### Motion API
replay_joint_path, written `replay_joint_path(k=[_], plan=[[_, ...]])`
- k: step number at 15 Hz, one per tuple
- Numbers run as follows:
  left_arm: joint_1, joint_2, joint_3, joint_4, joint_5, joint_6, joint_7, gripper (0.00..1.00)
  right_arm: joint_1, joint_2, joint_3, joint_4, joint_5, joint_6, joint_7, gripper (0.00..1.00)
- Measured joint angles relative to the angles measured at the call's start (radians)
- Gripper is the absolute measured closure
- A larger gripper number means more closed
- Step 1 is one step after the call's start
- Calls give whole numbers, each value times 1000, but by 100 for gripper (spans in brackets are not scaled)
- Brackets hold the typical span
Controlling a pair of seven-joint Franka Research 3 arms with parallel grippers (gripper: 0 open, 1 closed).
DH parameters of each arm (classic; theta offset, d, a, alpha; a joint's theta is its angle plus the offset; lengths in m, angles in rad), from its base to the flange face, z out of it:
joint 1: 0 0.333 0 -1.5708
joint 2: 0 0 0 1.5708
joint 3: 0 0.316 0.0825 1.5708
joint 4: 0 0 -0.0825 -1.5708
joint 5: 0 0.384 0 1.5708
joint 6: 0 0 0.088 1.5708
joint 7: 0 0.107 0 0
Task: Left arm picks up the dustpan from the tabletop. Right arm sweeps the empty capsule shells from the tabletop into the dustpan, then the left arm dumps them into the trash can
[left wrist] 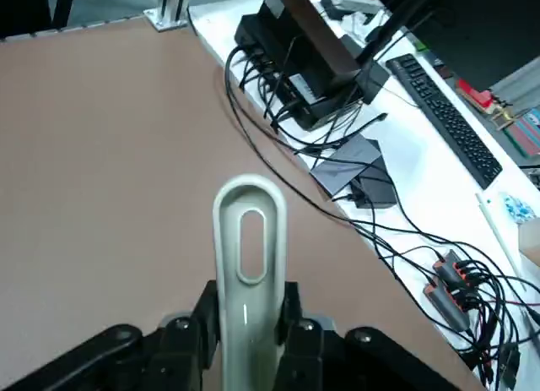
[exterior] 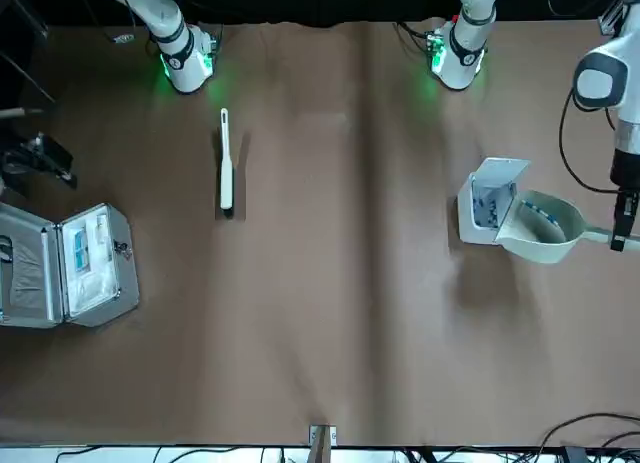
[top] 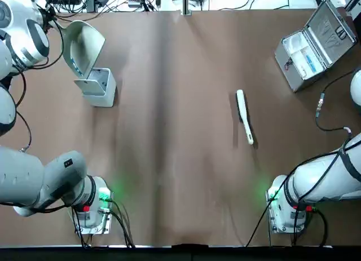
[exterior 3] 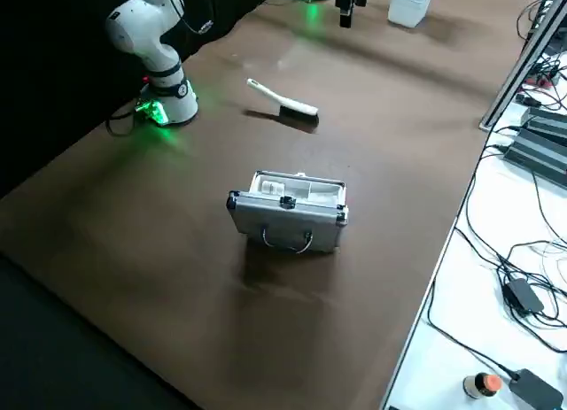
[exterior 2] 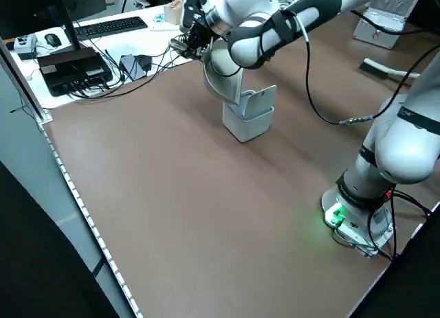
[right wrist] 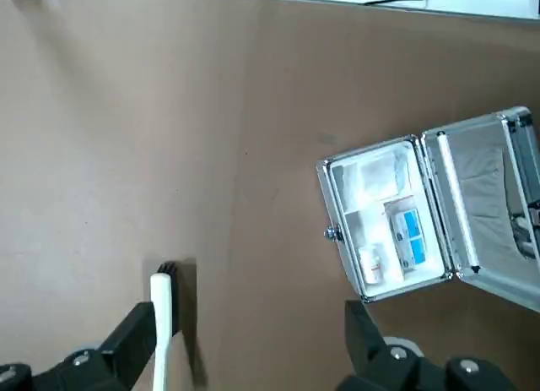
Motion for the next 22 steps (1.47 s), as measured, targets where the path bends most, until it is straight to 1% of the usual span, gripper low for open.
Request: replay_joint_path(k=[2,5,8,10,12,14,18,22], plan=[[-12,-23,-3,-42,0,49,10,67,-15,-22,0,-27,8,1,-1,1],[-24,-56,-4,-95,0,113,40,67,-25,-58,0,-105,11,29,-1,1],[-31,-84,-14,-137,0,170,60,67,-25,-111,2,-231,12,123,-1,1],[-35,-100,-33,-161,0,206,61,67,-25,-150,5,-296,12,142,-1,1],[-36,-125,-48,-196,0,228,61,67,-22,-182,11,-308,12,117,-7,1],[-36,-138,-47,-213,0,235,59,67,-13,-192,16,-308,12,114,-8,1],[-36,-143,-47,-221,0,237,53,67,-7,-196,18,-307,12,113,-8,1],[-31,-143,-51,-223,-4,256,27,67,-8,-196,16,-302,11,88,-8,1]])
